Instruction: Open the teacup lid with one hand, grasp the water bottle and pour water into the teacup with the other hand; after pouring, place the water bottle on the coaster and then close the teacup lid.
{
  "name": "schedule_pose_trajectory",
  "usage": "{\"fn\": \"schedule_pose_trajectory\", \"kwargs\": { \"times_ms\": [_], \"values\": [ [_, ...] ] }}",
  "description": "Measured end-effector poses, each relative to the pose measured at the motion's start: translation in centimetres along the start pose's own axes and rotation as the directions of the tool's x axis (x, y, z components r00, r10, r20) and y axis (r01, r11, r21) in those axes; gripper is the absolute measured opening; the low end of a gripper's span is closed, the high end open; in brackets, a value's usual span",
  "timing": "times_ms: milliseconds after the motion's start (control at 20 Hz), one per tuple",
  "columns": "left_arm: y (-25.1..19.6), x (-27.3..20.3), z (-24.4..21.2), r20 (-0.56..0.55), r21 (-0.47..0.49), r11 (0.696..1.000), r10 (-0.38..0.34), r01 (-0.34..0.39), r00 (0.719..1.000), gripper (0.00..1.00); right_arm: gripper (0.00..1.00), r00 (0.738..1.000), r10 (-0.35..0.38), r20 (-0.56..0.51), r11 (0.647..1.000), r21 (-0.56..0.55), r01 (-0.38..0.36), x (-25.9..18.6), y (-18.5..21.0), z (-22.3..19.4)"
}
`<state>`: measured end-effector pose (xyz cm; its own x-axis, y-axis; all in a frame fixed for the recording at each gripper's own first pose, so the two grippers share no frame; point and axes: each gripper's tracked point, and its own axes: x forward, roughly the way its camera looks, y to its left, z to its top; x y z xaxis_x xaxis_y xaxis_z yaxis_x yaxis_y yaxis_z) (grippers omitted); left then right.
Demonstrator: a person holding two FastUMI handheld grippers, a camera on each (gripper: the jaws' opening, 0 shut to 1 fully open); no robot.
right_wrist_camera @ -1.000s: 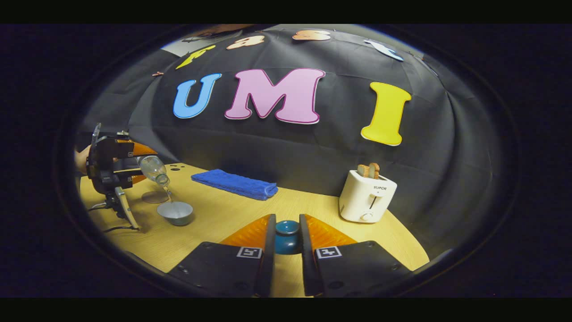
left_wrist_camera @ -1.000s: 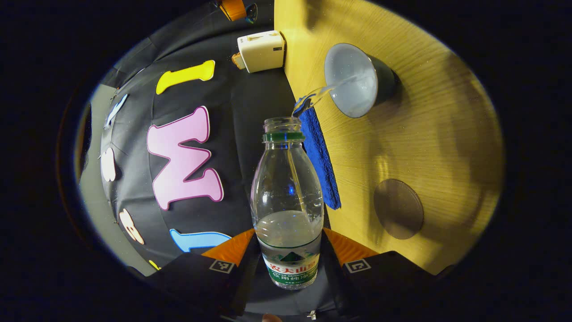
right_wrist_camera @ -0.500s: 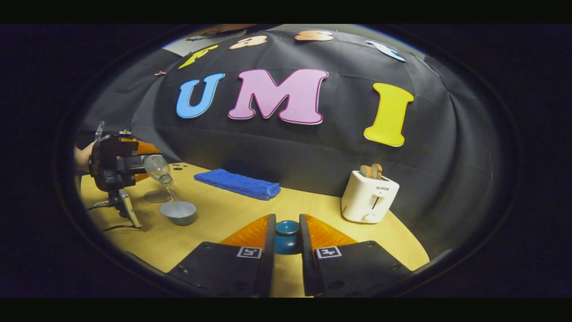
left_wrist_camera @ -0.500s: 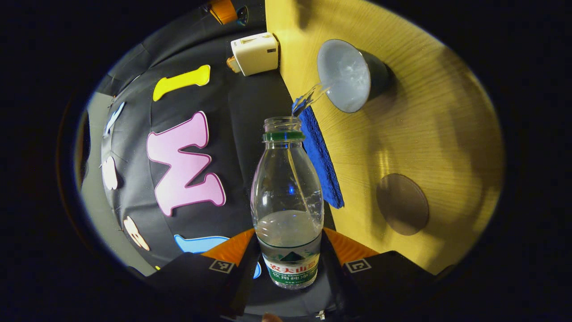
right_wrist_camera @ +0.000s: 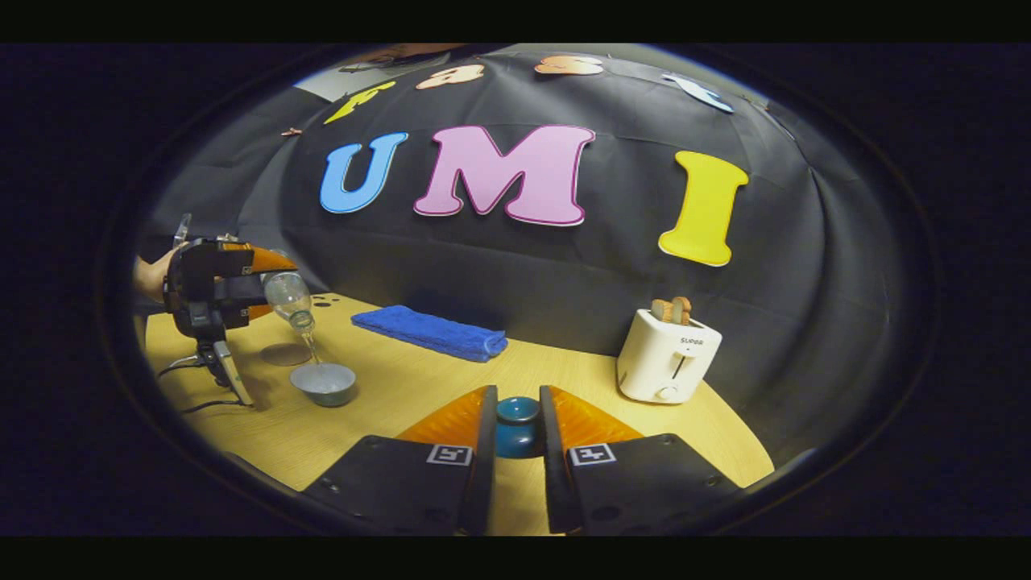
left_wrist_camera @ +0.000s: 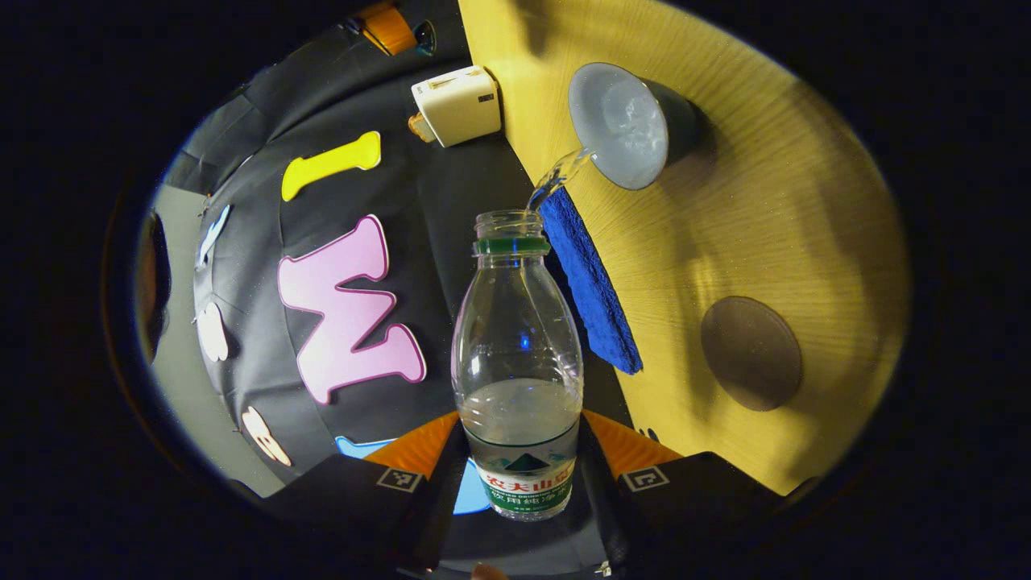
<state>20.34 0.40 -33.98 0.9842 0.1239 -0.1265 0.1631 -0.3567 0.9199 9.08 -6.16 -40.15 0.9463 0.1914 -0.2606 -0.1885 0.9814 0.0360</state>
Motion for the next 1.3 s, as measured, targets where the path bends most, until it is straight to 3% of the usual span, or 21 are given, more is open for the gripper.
{"fn": "schedule_pose_trajectory", "kwargs": {
  "times_ms": [50, 100, 150, 200, 450, 1150, 1200, 1300],
  "values": [
    [0.2, 0.1, 0.1, 0.005, 0.010, 1.000, 0.009, -0.009, 1.000, 0.75, 0.29, 1.000, -0.002, 0.002, 1.000, 0.000, 0.002, -0.1, 0.0, 0.0],
    [0.4, 0.3, 0.0, 0.012, 0.018, 1.000, 0.017, -0.018, 1.000, 0.75, 0.34, 1.000, -0.003, 0.005, 1.000, 0.000, 0.003, -0.2, 0.0, 0.0],
    [0.6, 0.2, 0.0, 0.020, 0.025, 0.999, 0.025, -0.025, 0.999, 0.75, 0.29, 1.000, -0.002, 0.005, 1.000, 0.000, 0.002, -0.2, 0.1, 0.0],
    [0.6, 0.4, 0.0, 0.024, 0.034, 0.999, 0.032, -0.032, 0.999, 0.75, 0.34, 1.000, -0.001, 0.005, 1.000, -0.001, 0.001, -0.2, 0.2, 0.1],
    [2.5, 0.5, 0.4, 0.068, 0.099, 0.989, 0.103, -0.110, 0.992, 0.74, 0.34, 1.000, -0.008, 0.010, 1.000, -0.004, 0.008, -0.3, -0.1, 0.3],
    [7.0, 1.0, 1.3, 0.194, 0.190, 0.935, 0.264, -0.300, 0.945, 0.75, 0.34, 0.999, -0.008, 0.043, 1.000, -0.011, 0.008, -1.2, 0.3, 1.6],
    [7.3, 1.1, 1.3, 0.201, 0.192, 0.930, 0.274, -0.312, 0.940, 0.74, 0.29, 0.999, -0.009, 0.047, 1.000, -0.013, 0.010, -1.3, 0.4, 1.6],
    [7.6, 1.2, 1.4, 0.209, 0.193, 0.926, 0.283, -0.323, 0.936, 0.70, 0.34, 0.998, -0.009, 0.055, 1.000, -0.021, 0.011, -1.2, 0.5, 1.9]
  ]
}}
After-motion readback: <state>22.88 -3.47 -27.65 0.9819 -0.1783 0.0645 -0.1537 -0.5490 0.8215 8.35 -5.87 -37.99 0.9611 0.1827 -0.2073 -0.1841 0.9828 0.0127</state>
